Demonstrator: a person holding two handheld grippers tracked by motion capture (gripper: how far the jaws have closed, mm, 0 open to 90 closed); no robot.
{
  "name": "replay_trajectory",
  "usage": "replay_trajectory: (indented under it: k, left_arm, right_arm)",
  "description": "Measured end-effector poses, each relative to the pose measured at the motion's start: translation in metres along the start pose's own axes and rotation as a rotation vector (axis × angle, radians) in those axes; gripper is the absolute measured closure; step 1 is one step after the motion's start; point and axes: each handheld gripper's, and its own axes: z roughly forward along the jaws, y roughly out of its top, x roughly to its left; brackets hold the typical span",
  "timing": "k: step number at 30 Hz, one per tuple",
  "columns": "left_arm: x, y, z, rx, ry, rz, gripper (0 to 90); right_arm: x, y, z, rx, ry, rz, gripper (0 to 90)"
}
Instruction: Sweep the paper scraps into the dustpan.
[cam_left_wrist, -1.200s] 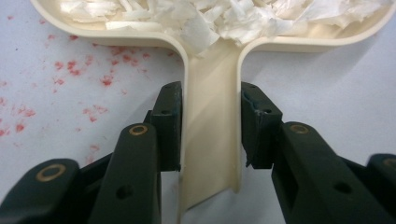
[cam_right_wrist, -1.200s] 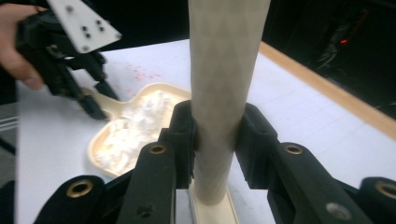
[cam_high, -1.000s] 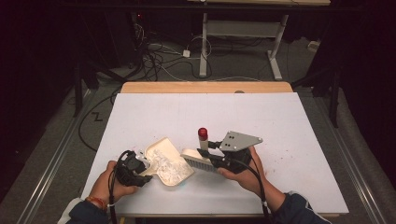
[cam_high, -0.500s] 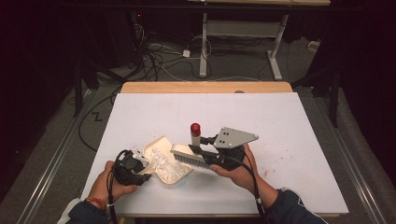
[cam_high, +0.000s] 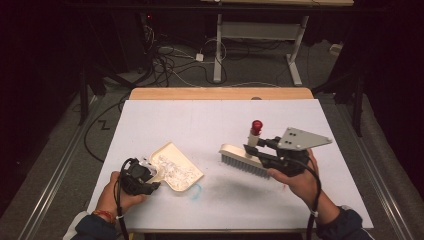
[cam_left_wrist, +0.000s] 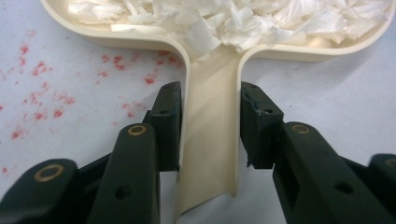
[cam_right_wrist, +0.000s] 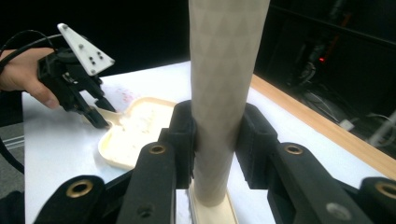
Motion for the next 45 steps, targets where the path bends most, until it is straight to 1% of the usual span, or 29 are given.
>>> replay_trajectory:
  k: [3,6,7,10,12,13,14,15,16,17,18,19,21,22,23,24,26,28,29,32,33,35,37,38,40,43,44,45]
  left_arm:
    - [0.002,0.0,0.0,-0.006,0.0,-0.011,61.3]
    - [0.007,-0.001,0.0,-0.015,0.003,-0.034,61.0]
    - [0.008,-0.002,0.0,-0.019,0.008,-0.041,60.9]
    - [0.011,-0.003,0.0,-0.031,0.009,-0.065,61.4]
    - [0.014,-0.003,0.0,-0.04,0.024,-0.083,61.1]
    - [0.015,-0.004,0.0,-0.043,0.029,-0.088,61.3]
    - [0.017,-0.004,0.001,-0.054,0.038,-0.107,60.9]
    - [0.019,-0.005,0.001,-0.055,0.042,-0.116,60.8]
    - [0.021,-0.005,0.0,-0.06,0.052,-0.133,60.9]
    - [0.022,-0.005,0.0,-0.072,0.06,-0.149,60.7]
    - [0.024,-0.006,-0.001,-0.086,0.07,-0.169,60.1]
    - [0.025,-0.007,0.0,-0.089,0.068,-0.182,59.8]
    - [0.024,-0.007,0.003,-0.089,0.075,-0.193,59.1]
    - [0.023,-0.007,0.004,-0.087,0.085,-0.191,57.5]
    - [0.021,-0.006,0.004,-0.085,0.078,-0.196,56.5]
    - [0.02,-0.007,0.003,-0.089,0.065,-0.202,52.6]
    - [0.014,-0.007,0.002,-0.098,0.032,-0.212,46.0]
    - [0.004,-0.006,0.0,-0.106,0.036,-0.193,43.8]
    - [0.001,-0.006,-0.001,-0.108,0.036,-0.19,42.2]
    - [-0.009,-0.008,-0.002,-0.114,0.023,-0.172,40.4]
    - [-0.011,-0.009,-0.002,-0.109,0.019,-0.166,40.0]
    - [-0.016,-0.011,-0.003,-0.12,0.016,-0.152,39.8]
    - [-0.019,-0.012,-0.003,-0.123,0.018,-0.131,39.4]
    - [-0.022,-0.013,-0.003,-0.123,0.026,-0.118,38.9]
    - [-0.025,-0.013,-0.002,-0.121,0.023,-0.097,38.4]
    - [-0.026,-0.015,-0.002,-0.131,0.02,-0.085,38.4]
    - [-0.027,-0.016,-0.003,-0.142,0.027,-0.071,38.1]
    - [-0.028,-0.017,-0.004,-0.16,0.028,-0.066,37.5]
  right_arm:
    - [-0.012,-0.008,-0.021,0.02,-0.027,0.017,70.8]
    - [-0.023,-0.015,-0.038,0.047,-0.048,0.033,70.8]
    - [-0.028,-0.019,-0.046,0.048,-0.059,0.048,70.8]
    - [-0.036,-0.027,-0.061,0.067,-0.06,0.069,70.8]
    - [-0.04,-0.032,-0.07,0.081,-0.053,0.086,70.8]
    - [-0.042,-0.034,-0.075,0.088,-0.043,0.089,70.7]
    - [-0.043,-0.036,-0.077,0.09,-0.039,0.095,70.8]
    - [-0.044,-0.039,-0.079,0.107,-0.018,0.107,70.8]
    - [-0.045,-0.04,-0.081,0.118,-0.008,0.114,70.8]
    - [-0.047,-0.043,-0.082,0.136,0.01,0.128,70.8]
    - [-0.048,-0.044,-0.082,0.153,0.029,0.129,70.8]
    - [-0.049,-0.046,-0.081,0.175,0.051,0.13,70.8]
    - [-0.052,-0.051,-0.078,0.207,0.076,0.156,70.7]
    - [-0.054,-0.054,-0.075,0.222,0.083,0.154,70.7]
    - [-0.056,-0.057,-0.071,0.226,0.088,0.163,70.7]
    - [-0.059,-0.06,-0.068,0.235,0.091,0.176,70.7]
    - [-0.063,-0.062,-0.066,0.225,0.085,0.194,70.6]
    - [-0.067,-0.062,-0.064,0.233,0.068,0.193,70.4]
    - [-0.071,-0.062,-0.063,0.232,0.065,0.194,70.1]
    - [-0.079,-0.066,-0.056,0.225,0.037,0.207,68.5]
    - [-0.083,-0.067,-0.052,0.221,0.024,0.221,67.8]
    - [-0.09,-0.069,-0.047,0.223,0.001,0.227,66.4]
    - [-0.096,-0.071,-0.042,0.23,-0.029,0.246,64.6]
    - [-0.099,-0.072,-0.04,0.234,-0.036,0.244,64.2]
    - [-0.105,-0.074,-0.035,0.243,-0.052,0.255,62.7]
    - [-0.111,-0.075,-0.027,0.254,-0.078,0.256,60.9]
    - [-0.112,-0.075,-0.025,0.256,-0.092,0.255,60.7]
    - [-0.113,-0.075,-0.021,0.261,-0.11,0.255,60.3]
